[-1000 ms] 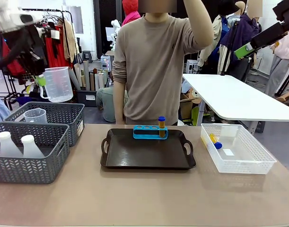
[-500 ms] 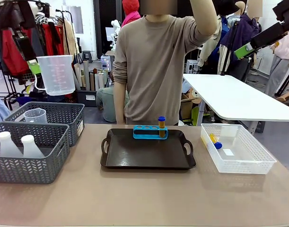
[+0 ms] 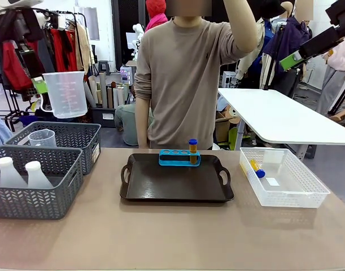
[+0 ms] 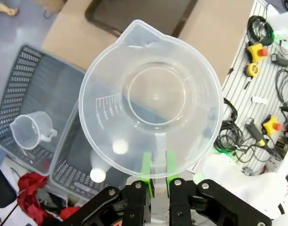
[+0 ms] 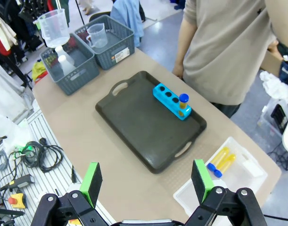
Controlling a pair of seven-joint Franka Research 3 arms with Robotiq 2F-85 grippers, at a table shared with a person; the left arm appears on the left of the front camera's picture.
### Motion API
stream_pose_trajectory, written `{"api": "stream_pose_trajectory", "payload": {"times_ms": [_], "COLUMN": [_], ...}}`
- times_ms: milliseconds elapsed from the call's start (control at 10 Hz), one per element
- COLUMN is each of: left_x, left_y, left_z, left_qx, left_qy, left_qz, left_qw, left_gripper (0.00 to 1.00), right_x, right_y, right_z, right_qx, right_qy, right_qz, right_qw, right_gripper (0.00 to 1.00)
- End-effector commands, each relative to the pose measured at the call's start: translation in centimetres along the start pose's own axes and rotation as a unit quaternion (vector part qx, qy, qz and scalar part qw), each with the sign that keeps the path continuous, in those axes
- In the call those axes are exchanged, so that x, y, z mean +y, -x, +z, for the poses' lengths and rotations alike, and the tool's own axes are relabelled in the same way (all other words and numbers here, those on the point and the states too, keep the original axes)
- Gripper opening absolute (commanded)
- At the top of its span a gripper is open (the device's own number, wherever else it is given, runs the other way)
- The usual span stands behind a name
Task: Prepare the laboratory tools.
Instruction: Pick up one Large Measuring Cup and place it on the Handle tray.
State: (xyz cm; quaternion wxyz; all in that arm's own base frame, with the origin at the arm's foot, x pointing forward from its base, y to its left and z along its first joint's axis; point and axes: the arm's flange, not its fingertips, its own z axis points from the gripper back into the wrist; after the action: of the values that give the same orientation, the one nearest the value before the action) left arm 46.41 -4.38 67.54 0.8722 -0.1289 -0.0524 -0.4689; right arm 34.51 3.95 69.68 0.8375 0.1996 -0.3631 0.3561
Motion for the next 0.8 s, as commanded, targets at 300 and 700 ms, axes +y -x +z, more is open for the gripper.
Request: {"api": "stream_pose_trajectory", "payload": {"times_ms": [300,700], "left_x": [-3.5,-4.3], "left_y": [-6.0,-11.5], "left_z": [-3.1,-10.6], "left_qx": [0.018,0.037], "left_qy": [-0.054,-0.043], "left_qz": [-0.083,-0.127], "left_qw": [0.995,0.99], "left_gripper": [0.0,0.0], "right_x": [0.0,0.0], "right_y": [0.0,0.0], "right_z": [0.0,0.0], "right_qx": [-0.002,-0.002], "right_qy": [-0.002,-0.002], "right_qz": [0.001,0.001], "right_qw": [1.0,1.0], "right_gripper": [1.0,1.0]}}
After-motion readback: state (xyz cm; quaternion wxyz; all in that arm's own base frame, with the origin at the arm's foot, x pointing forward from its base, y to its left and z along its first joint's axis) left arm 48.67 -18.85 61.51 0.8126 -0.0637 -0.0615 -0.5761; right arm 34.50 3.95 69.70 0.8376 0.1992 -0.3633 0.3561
